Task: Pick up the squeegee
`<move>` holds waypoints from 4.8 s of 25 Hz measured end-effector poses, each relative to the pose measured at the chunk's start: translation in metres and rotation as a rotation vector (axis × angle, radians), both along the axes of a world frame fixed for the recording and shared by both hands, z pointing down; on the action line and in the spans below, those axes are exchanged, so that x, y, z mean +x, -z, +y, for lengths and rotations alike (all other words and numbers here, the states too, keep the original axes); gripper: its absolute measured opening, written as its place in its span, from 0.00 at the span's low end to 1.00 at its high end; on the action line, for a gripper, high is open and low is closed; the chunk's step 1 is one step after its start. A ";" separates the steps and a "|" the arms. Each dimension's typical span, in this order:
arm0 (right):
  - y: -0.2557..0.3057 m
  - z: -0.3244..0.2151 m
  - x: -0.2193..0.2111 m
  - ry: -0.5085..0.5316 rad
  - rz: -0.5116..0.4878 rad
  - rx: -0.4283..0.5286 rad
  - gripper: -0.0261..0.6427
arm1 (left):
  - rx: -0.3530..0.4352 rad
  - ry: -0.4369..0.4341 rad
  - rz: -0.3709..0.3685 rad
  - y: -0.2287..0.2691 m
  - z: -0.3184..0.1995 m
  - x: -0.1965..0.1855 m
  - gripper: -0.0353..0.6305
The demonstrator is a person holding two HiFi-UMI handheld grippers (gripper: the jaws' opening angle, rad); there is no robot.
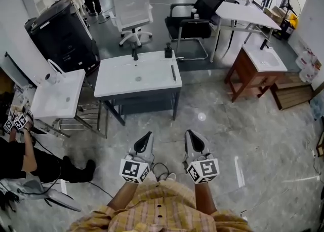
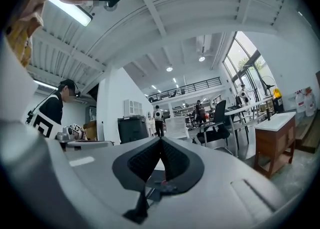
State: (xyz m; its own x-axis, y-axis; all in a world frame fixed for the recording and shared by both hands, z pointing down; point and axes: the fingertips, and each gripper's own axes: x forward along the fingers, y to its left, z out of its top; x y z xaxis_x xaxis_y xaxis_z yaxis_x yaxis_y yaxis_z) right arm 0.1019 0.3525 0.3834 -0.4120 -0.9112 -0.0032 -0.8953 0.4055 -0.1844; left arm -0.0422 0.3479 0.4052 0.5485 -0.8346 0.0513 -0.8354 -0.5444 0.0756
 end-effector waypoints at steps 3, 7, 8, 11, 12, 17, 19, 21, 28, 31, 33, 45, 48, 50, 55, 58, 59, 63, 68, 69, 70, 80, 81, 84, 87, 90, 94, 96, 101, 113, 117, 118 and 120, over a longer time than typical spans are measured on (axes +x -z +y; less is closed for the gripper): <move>0.001 -0.003 0.009 0.006 -0.016 -0.002 0.04 | -0.014 0.014 -0.014 -0.002 -0.001 0.006 0.06; -0.001 -0.009 0.021 0.003 -0.038 -0.008 0.04 | -0.026 0.019 -0.019 -0.005 -0.006 0.017 0.06; -0.002 -0.012 0.023 0.002 -0.040 -0.010 0.04 | -0.026 0.019 -0.021 -0.006 -0.008 0.020 0.06; -0.006 -0.026 0.026 -0.002 -0.036 -0.018 0.04 | -0.021 0.017 -0.024 -0.008 -0.020 0.025 0.06; -0.008 -0.031 0.025 -0.003 -0.032 -0.020 0.04 | -0.021 0.016 -0.023 -0.009 -0.024 0.025 0.06; -0.018 -0.066 0.015 0.010 -0.010 -0.044 0.04 | -0.038 0.027 -0.005 -0.021 -0.058 0.020 0.06; -0.023 -0.083 0.011 0.014 -0.004 -0.057 0.04 | -0.046 0.034 0.004 -0.025 -0.077 0.016 0.06; -0.027 -0.104 0.007 0.019 -0.001 -0.063 0.04 | -0.052 0.043 0.012 -0.029 -0.098 0.012 0.06; -0.035 -0.202 -0.005 0.015 0.000 -0.080 0.04 | -0.066 0.025 0.019 -0.036 -0.201 0.004 0.06; -0.028 -0.248 -0.009 -0.007 -0.003 -0.086 0.04 | -0.073 -0.001 0.021 -0.029 -0.249 0.003 0.06; -0.022 -0.278 -0.014 -0.021 0.000 -0.089 0.04 | -0.081 -0.025 0.021 -0.024 -0.281 0.002 0.06; -0.027 -0.397 -0.032 -0.130 0.032 -0.127 0.04 | -0.102 -0.143 0.002 -0.028 -0.411 -0.007 0.06; -0.032 -0.412 -0.035 -0.143 0.043 -0.155 0.04 | -0.120 -0.152 0.002 -0.031 -0.427 -0.008 0.06; -0.037 -0.418 -0.035 -0.149 0.047 -0.170 0.04 | -0.135 -0.148 0.003 -0.036 -0.433 -0.009 0.06; -0.055 -0.440 -0.036 -0.144 0.059 -0.211 0.04 | -0.153 -0.151 -0.001 -0.050 -0.452 -0.008 0.06; -0.067 -0.451 -0.037 -0.144 0.069 -0.251 0.04 | -0.176 -0.141 -0.007 -0.059 -0.461 -0.008 0.06; -0.071 -0.454 -0.035 -0.144 0.073 -0.264 0.04 | -0.184 -0.138 -0.010 -0.061 -0.463 -0.006 0.06; -0.085 -0.474 -0.025 -0.142 0.066 -0.301 0.04 | -0.211 -0.121 -0.022 -0.070 -0.477 0.003 0.06; -0.105 -0.500 -0.016 -0.128 0.078 -0.338 0.04 | -0.241 -0.109 -0.029 -0.086 -0.496 0.012 0.06; -0.110 -0.505 -0.014 -0.125 0.078 -0.352 0.04 | -0.250 -0.106 -0.032 -0.090 -0.499 0.014 0.06; -0.115 -0.509 -0.012 -0.122 0.079 -0.367 0.04 | -0.258 -0.106 -0.035 -0.093 -0.503 0.017 0.06; -0.176 -0.547 -0.006 -0.103 0.109 -0.524 0.04 | -0.336 -0.084 -0.037 -0.132 -0.525 0.027 0.06; -0.183 -0.551 -0.005 -0.105 0.115 -0.542 0.04 | -0.346 -0.083 -0.037 -0.137 -0.526 0.028 0.06; -0.205 -0.561 -0.004 -0.102 0.133 -0.599 0.04 | -0.370 -0.084 -0.034 -0.150 -0.531 0.032 0.06; -0.224 -0.571 -0.002 -0.092 0.158 -0.663 0.04 | -0.392 -0.086 -0.034 -0.159 -0.536 0.036 0.06; -0.240 -0.577 0.000 -0.077 0.181 -0.730 0.05 | -0.417 -0.082 -0.030 -0.169 -0.539 0.039 0.06; -0.259 -0.587 0.000 -0.052 0.199 -0.804 0.07 | -0.461 -0.061 -0.011 -0.179 -0.546 0.042 0.06; -0.268 -0.590 -0.001 -0.044 0.205 -0.840 0.09 | -0.473 -0.058 -0.008 -0.183 -0.550 0.042 0.06; -0.291 -0.592 -0.002 -0.021 0.220 -0.939 0.12 | -0.486 -0.057 -0.017 -0.196 -0.554 0.043 0.06; -0.332 -0.598 -0.002 0.014 0.260 -1.080 0.22 | -0.532 -0.050 -0.015 -0.214 -0.558 0.053 0.06; -0.344 -0.599 -0.001 0.016 0.285 -1.107 0.21 | -0.542 -0.041 -0.016 -0.217 -0.559 0.055 0.06; -0.346 -0.599 -0.001 0.017 0.293 -1.113 0.22 | -0.541 -0.040 -0.018 -0.218 -0.560 0.055 0.06; -0.350 -0.598 -0.002 0.013 0.311 -1.119 0.22 | -0.537 -0.041 -0.022 -0.219 -0.561 0.054 0.06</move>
